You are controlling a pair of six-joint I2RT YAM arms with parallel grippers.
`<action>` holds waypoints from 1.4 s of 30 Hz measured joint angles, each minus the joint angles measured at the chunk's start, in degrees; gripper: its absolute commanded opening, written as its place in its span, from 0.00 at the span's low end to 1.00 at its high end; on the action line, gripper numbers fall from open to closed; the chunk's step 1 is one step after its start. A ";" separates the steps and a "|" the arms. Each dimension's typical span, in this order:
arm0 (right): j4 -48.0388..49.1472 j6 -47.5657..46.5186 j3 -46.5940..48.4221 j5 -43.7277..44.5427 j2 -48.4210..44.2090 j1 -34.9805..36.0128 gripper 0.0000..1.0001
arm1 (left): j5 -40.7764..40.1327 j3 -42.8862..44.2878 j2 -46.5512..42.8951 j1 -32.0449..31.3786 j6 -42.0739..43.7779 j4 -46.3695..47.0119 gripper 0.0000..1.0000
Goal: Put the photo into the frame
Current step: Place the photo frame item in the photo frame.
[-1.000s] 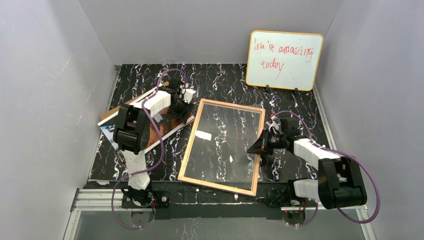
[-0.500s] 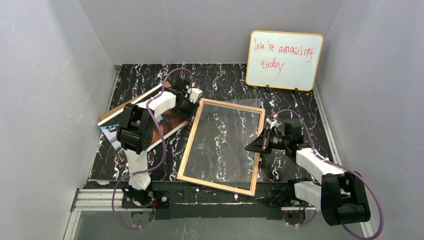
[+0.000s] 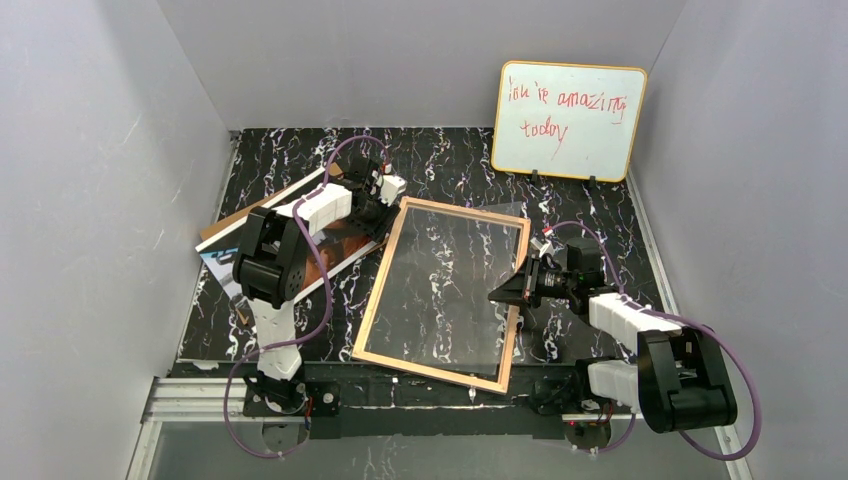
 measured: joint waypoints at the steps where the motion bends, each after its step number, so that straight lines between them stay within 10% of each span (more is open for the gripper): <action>1: 0.00 0.00 0.00 0.02 0.07 0.00 0.01 | 0.07 -0.13 -0.02 0.00 0.07 0.20 0.52; 35: 2.54 0.66 -1.95 2.84 -1.40 1.42 0.01 | 0.44 -1.25 -0.31 0.00 0.87 1.53 0.51; 42: -7.08 -4.39 1.42 7.13 1.03 1.53 0.22 | 0.44 -1.42 -0.48 0.00 1.05 1.73 0.51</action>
